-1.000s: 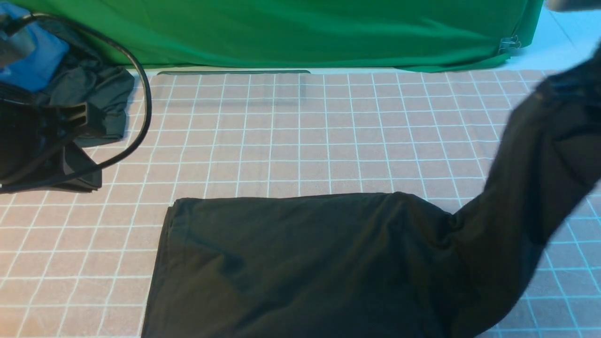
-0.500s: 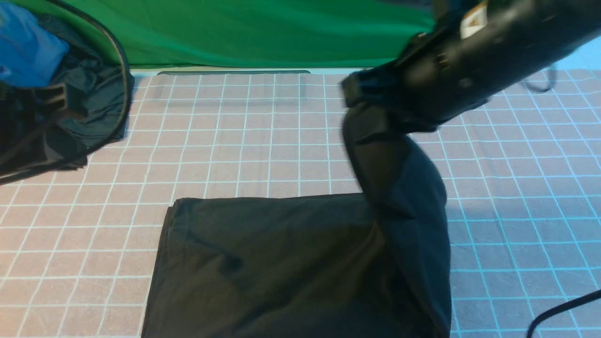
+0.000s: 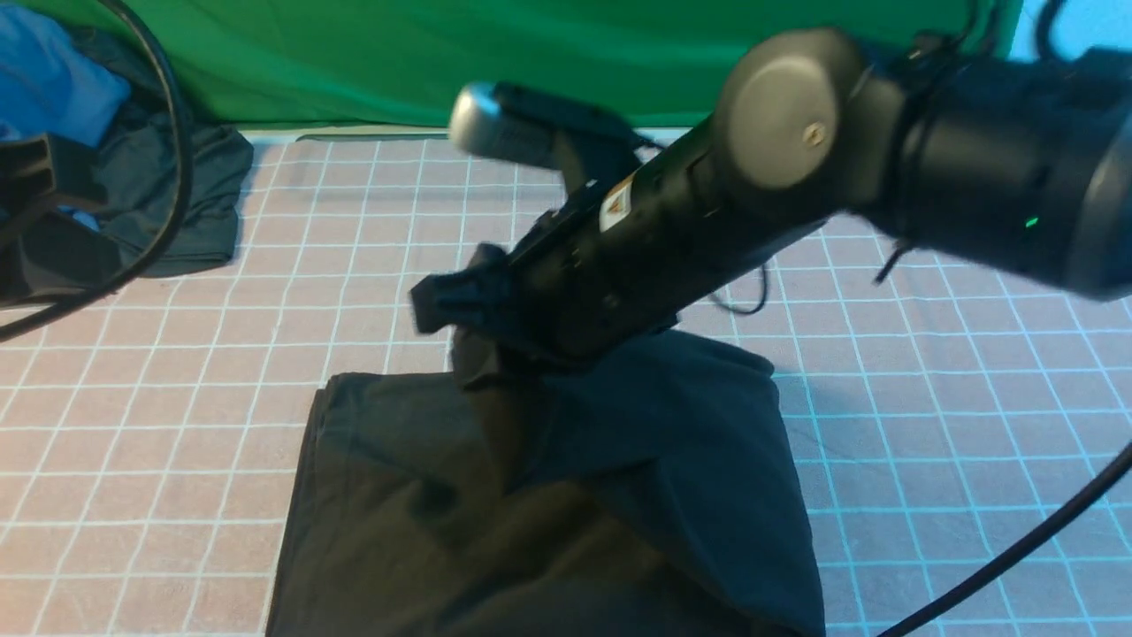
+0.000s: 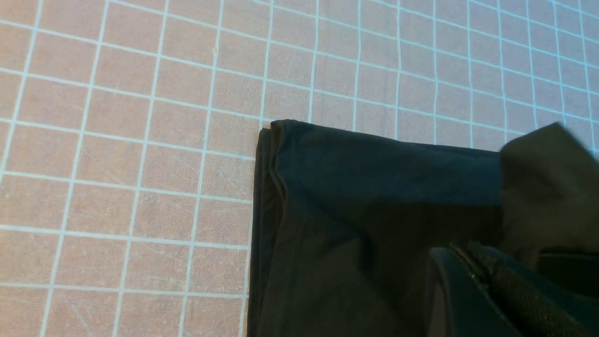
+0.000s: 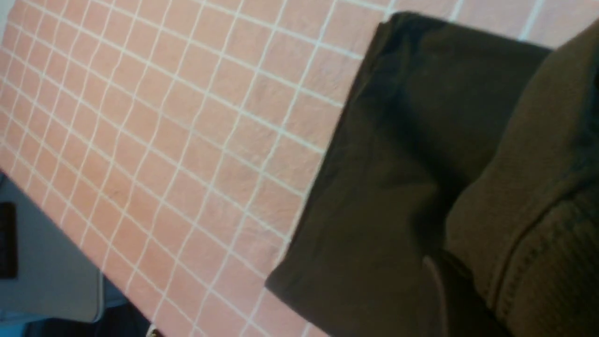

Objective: Fold a long-sleeved shirt over a pink coffee tablecloth.
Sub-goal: 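Fold the right end of the dark garment over onto its left end with the right gripper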

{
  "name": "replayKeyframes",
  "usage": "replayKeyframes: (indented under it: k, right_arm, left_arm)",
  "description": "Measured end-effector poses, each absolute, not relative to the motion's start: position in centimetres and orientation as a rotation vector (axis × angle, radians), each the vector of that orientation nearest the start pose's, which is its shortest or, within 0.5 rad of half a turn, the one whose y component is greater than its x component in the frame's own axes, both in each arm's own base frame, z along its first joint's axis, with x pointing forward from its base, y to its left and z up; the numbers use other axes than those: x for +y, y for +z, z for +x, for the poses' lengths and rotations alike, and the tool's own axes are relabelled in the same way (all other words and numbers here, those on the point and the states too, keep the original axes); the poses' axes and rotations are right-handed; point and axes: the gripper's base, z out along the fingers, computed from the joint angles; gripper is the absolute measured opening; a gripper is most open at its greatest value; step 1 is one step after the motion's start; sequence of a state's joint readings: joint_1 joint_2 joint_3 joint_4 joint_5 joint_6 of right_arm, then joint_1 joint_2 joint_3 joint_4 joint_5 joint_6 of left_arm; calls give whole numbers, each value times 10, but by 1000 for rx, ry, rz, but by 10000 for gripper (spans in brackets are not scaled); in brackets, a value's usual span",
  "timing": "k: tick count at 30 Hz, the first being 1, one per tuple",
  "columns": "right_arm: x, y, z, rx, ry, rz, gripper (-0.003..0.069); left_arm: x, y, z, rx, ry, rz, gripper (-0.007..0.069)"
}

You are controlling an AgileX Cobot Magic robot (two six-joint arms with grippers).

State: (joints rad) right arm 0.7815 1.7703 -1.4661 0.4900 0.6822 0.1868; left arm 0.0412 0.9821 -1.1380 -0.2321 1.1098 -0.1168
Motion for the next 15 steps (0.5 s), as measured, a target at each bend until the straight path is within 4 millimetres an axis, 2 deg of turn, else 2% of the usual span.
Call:
replayKeyframes:
  k: [9, 15]
  right_arm:
    - [333, 285, 248, 2532, 1017, -485, 117]
    - [345, 280, 247, 2475, 1043, -456, 127]
  left_arm:
    - [-12, 394, 172, 2419, -333, -224, 29]
    - [-12, 394, 172, 2419, -333, -224, 29]
